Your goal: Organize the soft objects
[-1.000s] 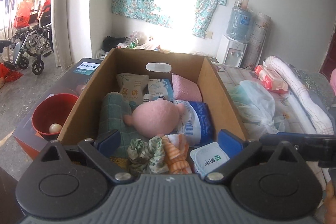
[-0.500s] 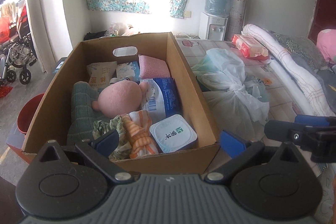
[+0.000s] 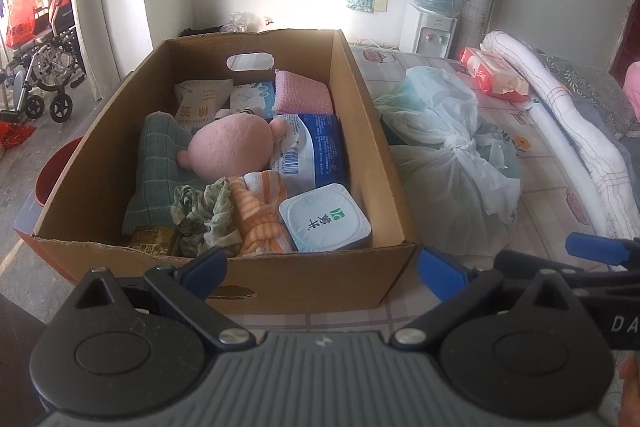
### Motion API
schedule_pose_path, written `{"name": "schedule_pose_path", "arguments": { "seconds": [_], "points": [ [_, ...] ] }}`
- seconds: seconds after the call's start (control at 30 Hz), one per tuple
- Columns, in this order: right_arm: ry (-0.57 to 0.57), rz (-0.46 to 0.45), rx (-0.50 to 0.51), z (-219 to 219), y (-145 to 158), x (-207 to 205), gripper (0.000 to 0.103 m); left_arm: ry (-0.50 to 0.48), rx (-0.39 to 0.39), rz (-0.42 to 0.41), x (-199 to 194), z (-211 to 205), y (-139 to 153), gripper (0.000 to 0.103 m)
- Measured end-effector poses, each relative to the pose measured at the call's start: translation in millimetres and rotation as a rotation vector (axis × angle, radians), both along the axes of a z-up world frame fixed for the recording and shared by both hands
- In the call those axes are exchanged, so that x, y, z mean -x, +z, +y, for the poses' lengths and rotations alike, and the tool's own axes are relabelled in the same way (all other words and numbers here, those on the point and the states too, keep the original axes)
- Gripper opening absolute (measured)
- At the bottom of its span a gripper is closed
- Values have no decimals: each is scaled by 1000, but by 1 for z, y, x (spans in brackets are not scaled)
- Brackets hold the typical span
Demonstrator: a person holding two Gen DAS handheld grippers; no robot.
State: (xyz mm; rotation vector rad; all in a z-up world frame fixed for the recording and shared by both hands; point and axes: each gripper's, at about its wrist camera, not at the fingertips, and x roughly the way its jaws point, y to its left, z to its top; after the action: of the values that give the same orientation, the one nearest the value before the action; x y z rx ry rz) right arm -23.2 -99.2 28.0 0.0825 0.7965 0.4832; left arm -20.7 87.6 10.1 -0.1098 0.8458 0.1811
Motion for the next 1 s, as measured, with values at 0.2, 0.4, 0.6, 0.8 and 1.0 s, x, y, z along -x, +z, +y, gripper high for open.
{"name": "schedule_pose_path", "arguments": {
  "seconds": [0.2, 0.4, 0.6, 0.8, 1.0],
  "points": [
    [7, 18, 40, 4, -5, -7, 102, 29, 32, 14, 1, 7, -5, 102],
    [6, 32, 41, 6, -8, -10, 102, 38, 37, 22, 1, 9, -7, 102],
    [22, 29, 42, 12, -7, -9, 102, 49, 29, 14, 4, 12, -5, 103],
    [21, 27, 34, 15, -5, -11, 102, 59, 29, 5, 7, 16, -2, 103],
    [27, 21, 39, 21, -3, -9, 102, 66, 33, 3, 10, 20, -2, 102]
  ]
}}
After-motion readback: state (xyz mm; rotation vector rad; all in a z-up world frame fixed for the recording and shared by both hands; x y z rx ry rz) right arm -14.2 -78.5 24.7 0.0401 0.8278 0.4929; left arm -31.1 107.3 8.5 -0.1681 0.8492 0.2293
